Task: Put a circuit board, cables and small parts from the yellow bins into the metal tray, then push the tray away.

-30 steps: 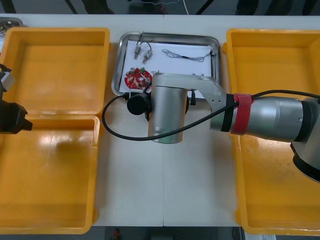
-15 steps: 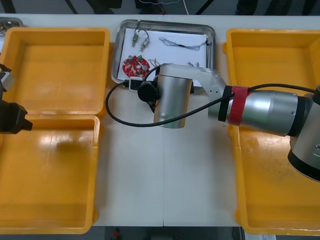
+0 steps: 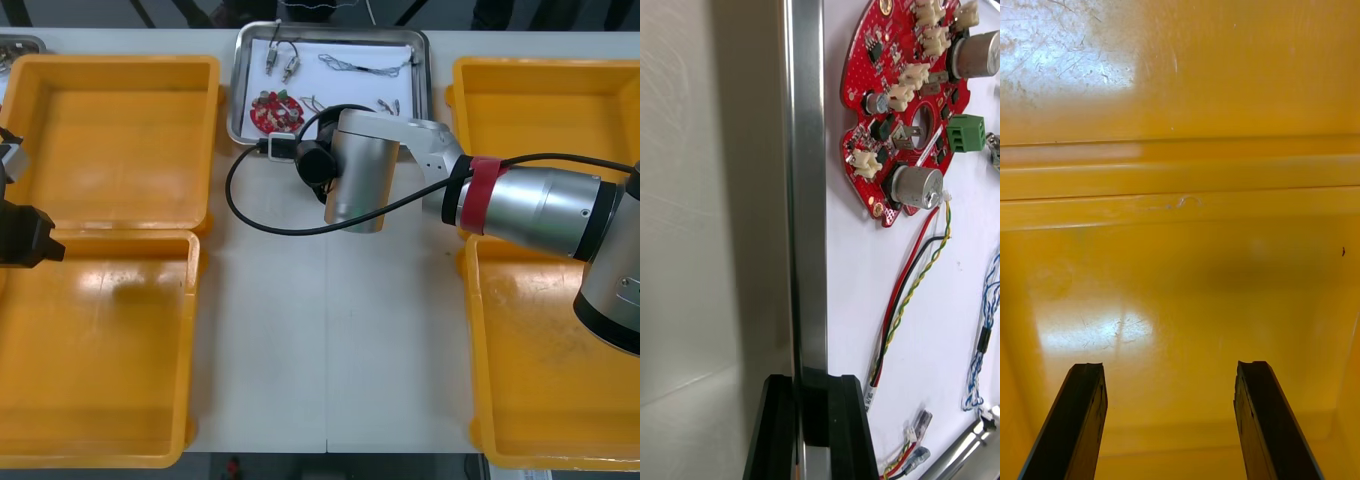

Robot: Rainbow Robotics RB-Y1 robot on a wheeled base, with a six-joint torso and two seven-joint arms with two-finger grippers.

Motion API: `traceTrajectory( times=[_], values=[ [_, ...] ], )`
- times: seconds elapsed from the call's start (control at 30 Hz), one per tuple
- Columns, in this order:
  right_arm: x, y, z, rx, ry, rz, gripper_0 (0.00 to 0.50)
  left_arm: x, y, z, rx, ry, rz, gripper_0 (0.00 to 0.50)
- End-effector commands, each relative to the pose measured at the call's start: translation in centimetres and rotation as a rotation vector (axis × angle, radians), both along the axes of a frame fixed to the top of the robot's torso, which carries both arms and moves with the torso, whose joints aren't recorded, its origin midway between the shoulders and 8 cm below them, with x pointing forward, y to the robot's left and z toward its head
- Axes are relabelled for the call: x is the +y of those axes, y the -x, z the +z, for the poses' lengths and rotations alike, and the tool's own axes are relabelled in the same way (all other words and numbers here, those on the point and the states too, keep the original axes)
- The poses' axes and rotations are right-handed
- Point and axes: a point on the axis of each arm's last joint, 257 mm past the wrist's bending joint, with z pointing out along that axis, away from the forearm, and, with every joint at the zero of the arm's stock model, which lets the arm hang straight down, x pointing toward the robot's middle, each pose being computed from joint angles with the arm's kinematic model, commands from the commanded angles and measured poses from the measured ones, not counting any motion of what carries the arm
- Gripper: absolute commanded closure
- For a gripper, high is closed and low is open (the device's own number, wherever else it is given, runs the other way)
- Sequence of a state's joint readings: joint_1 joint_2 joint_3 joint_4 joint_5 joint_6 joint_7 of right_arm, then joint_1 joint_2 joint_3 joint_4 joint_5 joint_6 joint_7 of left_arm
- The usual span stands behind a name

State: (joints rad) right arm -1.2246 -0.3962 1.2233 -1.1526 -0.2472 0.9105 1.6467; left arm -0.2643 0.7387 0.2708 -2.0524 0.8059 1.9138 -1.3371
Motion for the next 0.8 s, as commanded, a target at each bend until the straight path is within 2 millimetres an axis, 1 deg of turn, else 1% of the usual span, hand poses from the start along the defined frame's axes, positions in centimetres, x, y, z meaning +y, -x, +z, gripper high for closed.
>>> traceTrajectory(
  times=[0.03,0.07,0.1,0.13,0.17,0.2,0.23,0.27,0.37,0.47,0.5,0.53,0.57,0.63,0.67,0.7,0.8],
  values=[
    [2.4,-0.9,3.8,-0.057,-0.006,0.031,0.443,1.6,0.4,1.6,-0.028,-0.051,-0.009,0.000],
    [2.4,-0.9,3.8,-0.057,-0.005,0.032,0.367,1.6,0.4,1.6,-0.028,-0.051,-0.009,0.000],
    [2.5,-0.9,3.8,-0.056,-0.009,0.032,0.367,1.6,0.4,1.6,-0.028,-0.051,-0.009,0.000],
    [2.3,-1.0,3.9,-0.058,-0.008,0.030,0.231,1.6,0.4,1.6,-0.028,-0.051,-0.009,0.000],
    [2.5,-0.9,4.0,-0.058,-0.009,0.033,0.188,1.6,0.4,1.6,-0.028,-0.051,-0.009,0.000],
    [2.3,-1.0,4.0,-0.058,-0.008,0.027,0.056,1.6,0.4,1.6,-0.028,-0.051,-0.009,0.000],
    [2.3,-1.0,3.9,-0.056,-0.009,0.026,0.019,1.6,0.4,1.6,-0.028,-0.051,-0.009,0.000],
    [2.1,-1.0,4.1,-0.055,-0.010,0.017,0.000,1.6,0.4,1.6,-0.028,-0.051,-0.009,0.000],
    [2.1,-0.6,4.2,-0.046,-0.008,0.001,0.000,1.6,0.4,1.6,-0.028,-0.051,-0.009,0.000],
    [2.2,0.6,4.1,-0.020,-0.028,-0.024,0.000,1.6,0.4,1.6,-0.028,-0.051,-0.009,0.000],
    [2.2,0.6,4.1,-0.020,-0.028,-0.024,0.000,1.6,0.4,1.6,-0.028,-0.051,-0.009,0.000],
    [2.2,1.3,4.0,-0.002,-0.050,-0.036,0.000,1.6,0.4,1.6,-0.028,-0.051,-0.009,0.000],
    [2.2,1.3,4.0,-0.002,-0.050,-0.036,0.000,1.6,0.4,1.6,-0.028,-0.051,-0.009,0.000],
    [2.3,2.8,4.1,0.021,-0.078,-0.053,0.000,1.6,0.4,1.6,-0.028,-0.051,-0.009,0.000],
    [2.4,3.2,4.0,0.028,-0.083,-0.054,0.000,1.6,0.4,1.6,-0.028,-0.051,-0.009,0.000],
    [2.5,4.3,3.8,0.044,-0.100,-0.061,0.000,1.6,0.4,1.6,-0.028,-0.051,-0.009,0.000],
    [2.3,5.9,3.4,0.071,-0.119,-0.074,0.000,1.6,0.4,1.6,-0.028,-0.051,-0.009,0.000]
  ],
)
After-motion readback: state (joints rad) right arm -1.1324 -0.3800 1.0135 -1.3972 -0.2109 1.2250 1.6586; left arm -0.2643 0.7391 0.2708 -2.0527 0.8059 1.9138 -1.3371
